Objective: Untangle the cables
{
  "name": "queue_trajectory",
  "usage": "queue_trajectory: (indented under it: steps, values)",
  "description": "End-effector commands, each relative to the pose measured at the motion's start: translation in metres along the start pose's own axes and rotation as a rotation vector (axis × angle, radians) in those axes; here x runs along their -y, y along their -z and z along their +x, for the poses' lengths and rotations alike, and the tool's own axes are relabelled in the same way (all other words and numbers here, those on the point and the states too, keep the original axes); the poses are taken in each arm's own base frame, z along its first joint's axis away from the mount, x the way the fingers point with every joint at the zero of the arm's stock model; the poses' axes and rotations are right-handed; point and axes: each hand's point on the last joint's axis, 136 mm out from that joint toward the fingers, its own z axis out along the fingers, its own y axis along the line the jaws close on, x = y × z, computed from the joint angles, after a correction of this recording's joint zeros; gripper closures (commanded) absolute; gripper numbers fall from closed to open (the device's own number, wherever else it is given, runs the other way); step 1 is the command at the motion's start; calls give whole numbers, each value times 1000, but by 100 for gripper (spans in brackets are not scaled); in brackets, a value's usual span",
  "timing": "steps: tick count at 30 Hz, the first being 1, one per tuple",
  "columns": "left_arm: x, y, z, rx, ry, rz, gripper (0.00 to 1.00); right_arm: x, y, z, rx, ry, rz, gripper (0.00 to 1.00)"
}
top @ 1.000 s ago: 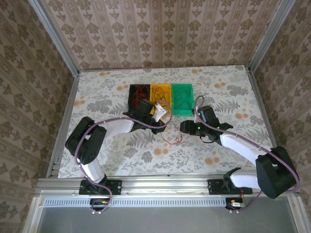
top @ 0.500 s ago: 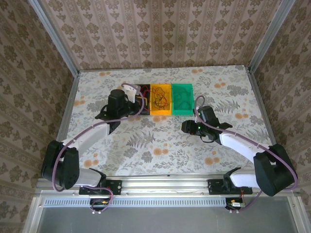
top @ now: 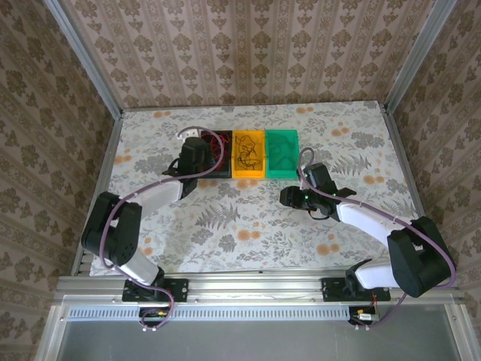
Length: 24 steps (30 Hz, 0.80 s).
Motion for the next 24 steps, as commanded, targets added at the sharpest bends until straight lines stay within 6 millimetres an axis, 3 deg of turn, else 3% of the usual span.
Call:
queue_trajectory:
  steps: [1,10,20,24]
  values:
    - [6,-12,-14,28,-55,-66,100,-1,3,0,-9,10,-5,56]
    - [12,-53,50,-403,-166,-89,100,4,0,4,-9,2,9,56]
    - [10,-77,93,-657,-184,-98,100,6,-1,6,-10,0,14,56]
    - [12,-80,90,-662,-170,-99,100,7,0,6,-7,-3,14,56]
